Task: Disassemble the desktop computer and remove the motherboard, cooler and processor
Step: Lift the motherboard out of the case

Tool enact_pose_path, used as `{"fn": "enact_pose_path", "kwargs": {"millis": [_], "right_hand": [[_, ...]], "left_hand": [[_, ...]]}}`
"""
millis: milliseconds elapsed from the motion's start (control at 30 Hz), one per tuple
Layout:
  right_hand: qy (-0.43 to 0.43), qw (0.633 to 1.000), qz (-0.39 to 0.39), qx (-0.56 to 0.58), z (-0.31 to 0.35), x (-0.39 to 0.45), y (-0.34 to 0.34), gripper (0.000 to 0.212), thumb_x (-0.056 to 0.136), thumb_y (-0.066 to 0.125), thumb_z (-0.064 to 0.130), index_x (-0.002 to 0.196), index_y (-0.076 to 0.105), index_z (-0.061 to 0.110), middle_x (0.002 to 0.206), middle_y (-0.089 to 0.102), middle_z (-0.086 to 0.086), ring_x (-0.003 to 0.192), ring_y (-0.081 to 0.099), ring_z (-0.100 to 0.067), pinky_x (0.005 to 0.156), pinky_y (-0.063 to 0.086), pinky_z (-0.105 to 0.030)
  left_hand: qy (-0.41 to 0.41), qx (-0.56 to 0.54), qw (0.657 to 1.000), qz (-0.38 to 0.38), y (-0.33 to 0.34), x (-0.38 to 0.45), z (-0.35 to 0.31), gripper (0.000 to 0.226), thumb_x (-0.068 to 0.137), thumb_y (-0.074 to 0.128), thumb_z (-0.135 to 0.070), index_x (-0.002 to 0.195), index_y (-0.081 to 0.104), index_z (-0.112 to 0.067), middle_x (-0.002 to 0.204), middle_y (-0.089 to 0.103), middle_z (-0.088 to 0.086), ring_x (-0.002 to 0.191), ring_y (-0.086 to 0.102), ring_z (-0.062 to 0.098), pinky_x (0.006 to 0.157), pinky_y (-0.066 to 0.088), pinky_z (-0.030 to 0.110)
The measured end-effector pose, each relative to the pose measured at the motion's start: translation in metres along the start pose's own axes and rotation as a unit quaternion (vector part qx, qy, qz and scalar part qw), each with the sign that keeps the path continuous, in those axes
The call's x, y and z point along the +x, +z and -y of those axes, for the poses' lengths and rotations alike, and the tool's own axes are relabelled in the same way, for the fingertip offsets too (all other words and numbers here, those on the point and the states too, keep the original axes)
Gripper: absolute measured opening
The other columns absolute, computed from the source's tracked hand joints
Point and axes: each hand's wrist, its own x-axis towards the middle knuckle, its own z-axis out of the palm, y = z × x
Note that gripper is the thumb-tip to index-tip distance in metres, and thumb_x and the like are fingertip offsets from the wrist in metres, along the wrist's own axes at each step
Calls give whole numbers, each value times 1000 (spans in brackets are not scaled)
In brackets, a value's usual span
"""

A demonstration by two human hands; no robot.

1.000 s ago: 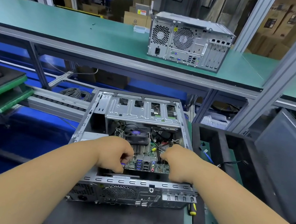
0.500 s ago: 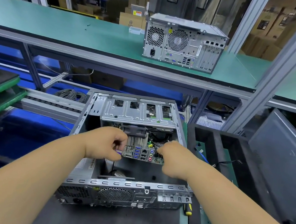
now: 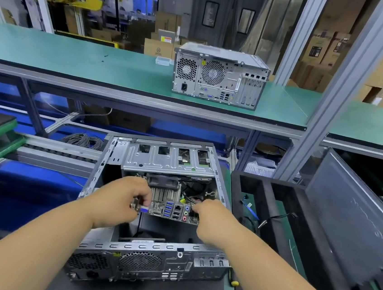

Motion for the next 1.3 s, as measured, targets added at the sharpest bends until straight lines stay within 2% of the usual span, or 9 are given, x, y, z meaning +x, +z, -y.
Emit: {"fn": "enact_pose_path", "kwargs": {"millis": [133, 300, 367, 500, 700, 800, 1000, 1167, 1300], "right_hand": [[13, 1000, -4, 6, 2, -5, 5, 45, 79, 46, -4, 122, 57, 8, 106, 56, -14, 107, 46, -31, 68, 41, -35], [-6, 1000, -3, 22, 0, -19, 0, 56, 78, 46, -1, 131, 55, 14, 113, 61, -10, 112, 49, -30, 85, 53, -39], [-12, 997, -27, 75, -4, -29, -11, 62, 77, 47, 3, 136, 55, 24, 125, 63, -3, 115, 55, -23, 88, 50, -27], [-49, 988, 2, 147, -8, -39, -39, 66, 74, 53, 8, 135, 56, 33, 119, 67, 13, 76, 59, 5, 50, 36, -1], [-72, 993, 10, 97, -3, -43, -45, 53, 76, 55, 11, 124, 62, 32, 108, 64, 10, 71, 55, -1, 50, 37, -13], [-67, 996, -54, 40, 10, -43, -39, 36, 82, 63, 30, 118, 57, 24, 107, 60, 5, 89, 60, -17, 70, 50, -29], [-82, 973, -213, -22, 48, -33, -7, 78, 83, 64, 38, 146, 23, 18, 130, 39, -3, 114, 48, -28, 93, 45, -40], [-96, 972, -205, -64, 63, -23, 1, 54, 88, 63, 31, 134, 39, 16, 122, 51, -4, 109, 52, -27, 82, 42, -36], [-109, 974, -201, -11, 62, -22, 5, 44, 84, 60, 19, 126, 48, 18, 115, 56, -1, 104, 52, -25, 73, 42, -32]], "left_hand": [[8, 8, 1000, 21, -5, -1, -4, 37, 64, 61, 1, 80, 59, -33, 91, 55, -18, 88, 52, -2, 79, 44, 19], [11, -12, 1000, 9, -9, -9, -10, 37, 63, 59, 2, 77, 58, -32, 88, 54, -16, 85, 53, 1, 76, 43, 17], [15, -28, 999, -27, -16, -11, -11, 37, 62, 60, 4, 75, 58, -30, 84, 53, -15, 82, 53, 4, 73, 42, 16], [2, -37, 999, -36, -29, -7, -14, 37, 64, 60, 5, 74, 57, -31, 84, 53, -17, 80, 53, 2, 69, 37, 10], [-34, -80, 996, -2, -32, -10, -14, 39, 68, 60, 5, 75, 62, -33, 84, 58, -20, 75, 56, 3, 65, 43, 12], [-43, -113, 992, -16, -30, -15, -15, 41, 70, 60, 5, 77, 63, -35, 84, 59, -19, 71, 56, 3, 62, 42, 10], [-68, -147, 984, -80, -25, -27, -10, 46, 69, 61, 6, 89, 62, -36, 97, 58, -18, 93, 56, 0, 79, 41, 9], [-105, -159, 978, -87, -16, -40, -4, 47, 68, 76, -13, 100, 56, -40, 104, 49, -24, 95, 50, -9, 73, 42, 6], [-184, -201, 962, -5, -19, -49, 2, 54, 70, 79, -15, 109, 53, -41, 108, 50, -19, 83, 54, 3, 70, 52, 17]]}}
